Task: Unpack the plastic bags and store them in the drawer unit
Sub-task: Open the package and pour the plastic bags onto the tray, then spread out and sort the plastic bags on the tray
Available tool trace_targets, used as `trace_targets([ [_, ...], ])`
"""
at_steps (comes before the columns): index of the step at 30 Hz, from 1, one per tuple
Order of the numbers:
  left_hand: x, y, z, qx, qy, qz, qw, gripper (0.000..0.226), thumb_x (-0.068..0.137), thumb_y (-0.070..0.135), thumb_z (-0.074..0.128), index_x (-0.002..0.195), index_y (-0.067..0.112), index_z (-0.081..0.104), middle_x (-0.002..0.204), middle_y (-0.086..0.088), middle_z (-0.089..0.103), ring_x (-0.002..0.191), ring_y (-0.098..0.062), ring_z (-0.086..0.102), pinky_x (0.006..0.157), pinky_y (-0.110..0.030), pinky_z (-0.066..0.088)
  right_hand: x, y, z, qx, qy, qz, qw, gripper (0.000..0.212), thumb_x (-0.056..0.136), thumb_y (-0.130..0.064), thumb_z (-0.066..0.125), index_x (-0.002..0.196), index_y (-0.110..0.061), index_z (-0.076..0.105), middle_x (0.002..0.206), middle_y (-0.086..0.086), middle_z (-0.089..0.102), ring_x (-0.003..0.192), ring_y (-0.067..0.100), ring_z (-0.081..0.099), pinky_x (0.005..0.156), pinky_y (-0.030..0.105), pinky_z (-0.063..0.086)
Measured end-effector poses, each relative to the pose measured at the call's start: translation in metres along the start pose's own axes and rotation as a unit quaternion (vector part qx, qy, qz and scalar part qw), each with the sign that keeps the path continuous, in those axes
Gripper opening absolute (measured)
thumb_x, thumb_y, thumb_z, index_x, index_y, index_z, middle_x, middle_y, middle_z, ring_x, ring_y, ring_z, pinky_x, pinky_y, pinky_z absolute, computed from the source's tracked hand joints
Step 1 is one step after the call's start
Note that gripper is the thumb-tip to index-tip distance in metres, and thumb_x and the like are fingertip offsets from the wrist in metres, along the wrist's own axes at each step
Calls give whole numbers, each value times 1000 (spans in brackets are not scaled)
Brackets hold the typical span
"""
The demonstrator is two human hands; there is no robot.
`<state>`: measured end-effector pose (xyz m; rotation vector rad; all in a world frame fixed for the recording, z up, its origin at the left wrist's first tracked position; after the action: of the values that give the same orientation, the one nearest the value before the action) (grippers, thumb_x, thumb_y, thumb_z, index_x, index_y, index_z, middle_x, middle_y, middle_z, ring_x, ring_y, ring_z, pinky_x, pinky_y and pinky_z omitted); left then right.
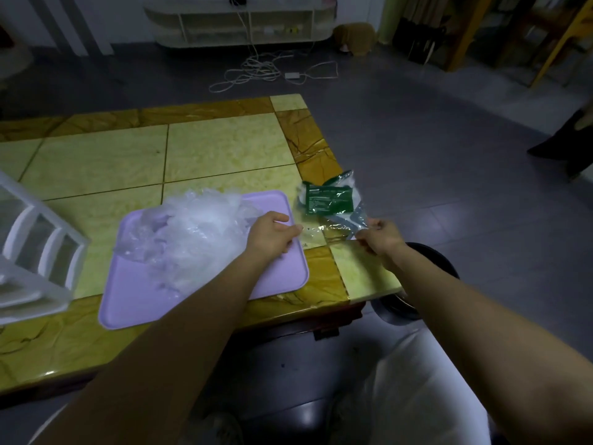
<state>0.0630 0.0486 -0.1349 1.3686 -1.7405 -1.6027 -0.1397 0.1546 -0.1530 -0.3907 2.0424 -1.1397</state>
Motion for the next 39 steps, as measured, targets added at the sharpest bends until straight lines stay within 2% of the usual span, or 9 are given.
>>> trace_targets([
  [3, 1, -2, -5, 120, 5, 63, 991, 32, 83, 20, 71, 111, 9, 61, 94, -8, 66, 82, -28, 65, 78, -41, 55, 13, 0, 9, -33, 30, -33, 998, 61, 84, -4, 67, 136, -6, 36, 120, 18, 58, 97, 27, 60, 80, 38, 53],
  [6, 2, -7, -9, 181, 2, 106, 978, 27, 86, 14, 66, 111, 9, 63, 111, -11, 66, 95, -30, 65, 87, -41, 53, 9, -2, 20, -183, 105, -113, 971, 66, 83, -17, 69, 139, -11, 33, 137, 20, 45, 126, 35, 44, 106, 45, 37],
  [11, -3, -7, -9, 226, -8, 171, 959, 21, 86, 10, 60, 105, 15, 67, 109, -3, 67, 81, -14, 60, 82, -29, 50, -7, 0, 33, -392, 134, -304, 858, 49, 77, -34, 65, 123, -26, 50, 157, 7, 17, 144, 30, 14, 112, 53, 16],
  [15, -12, -4, -12, 219, -5, 196, 956, 24, 85, 7, 56, 102, 17, 69, 105, 1, 67, 68, 0, 50, 72, -17, 40, -2, 13, 37, -489, 30, -197, 849, 49, 81, -43, 60, 126, -27, 52, 159, 7, 16, 146, 31, 6, 114, 53, 11],
  [22, -34, 3, -38, 189, 38, 226, 955, 23, 89, 11, 52, 101, 21, 69, 95, 5, 68, 68, -6, 54, 75, -26, 49, -14, 0, 45, -459, 26, -206, 864, 52, 83, -33, 59, 133, -20, 50, 150, 13, 31, 139, 33, 23, 110, 45, 22],
  [26, -50, 9, -64, 149, 149, 226, 951, 20, 88, 13, 54, 94, 23, 69, 89, 9, 69, 67, -10, 60, 68, -21, 47, -32, -18, 66, -403, 16, -262, 877, 52, 84, -27, 61, 134, -20, 50, 150, 10, 33, 138, 32, 28, 111, 42, 23],
  [30, -66, -9, -104, 121, 287, 136, 940, 22, 86, 11, 52, 93, 23, 68, 80, 6, 64, 66, -12, 59, 60, -23, 40, -57, -30, 96, -254, -67, -328, 908, 38, 86, -16, 59, 124, -13, 58, 134, 10, 52, 111, 27, 56, 96, 36, 45],
  [33, -78, -35, -130, 157, 323, 46, 932, 23, 85, 12, 53, 104, 17, 67, 97, -4, 69, 88, -25, 64, 70, -26, 41, -86, -40, 123, -184, -145, -352, 906, 37, 88, -16, 61, 125, -12, 57, 133, 10, 54, 102, 21, 59, 91, 31, 46],
  [39, -99, -78, -152, 155, 264, -40, 951, 41, 84, 19, 64, 123, 10, 55, 115, -19, 60, 108, -33, 57, 87, -34, 44, -113, -28, 185, -303, -224, -319, 870, 95, 75, -42, 77, 150, -18, 24, 152, 11, 29, 140, 29, 27, 115, 41, 27],
])
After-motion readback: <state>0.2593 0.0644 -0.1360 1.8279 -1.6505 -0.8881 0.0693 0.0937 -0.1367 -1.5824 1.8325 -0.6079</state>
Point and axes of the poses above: each hand's wrist, its own x-axis towards the middle knuckle, its own z-axis out of the palm, y = z × x, the point moved 1 cm from there along x, towards the middle knuckle
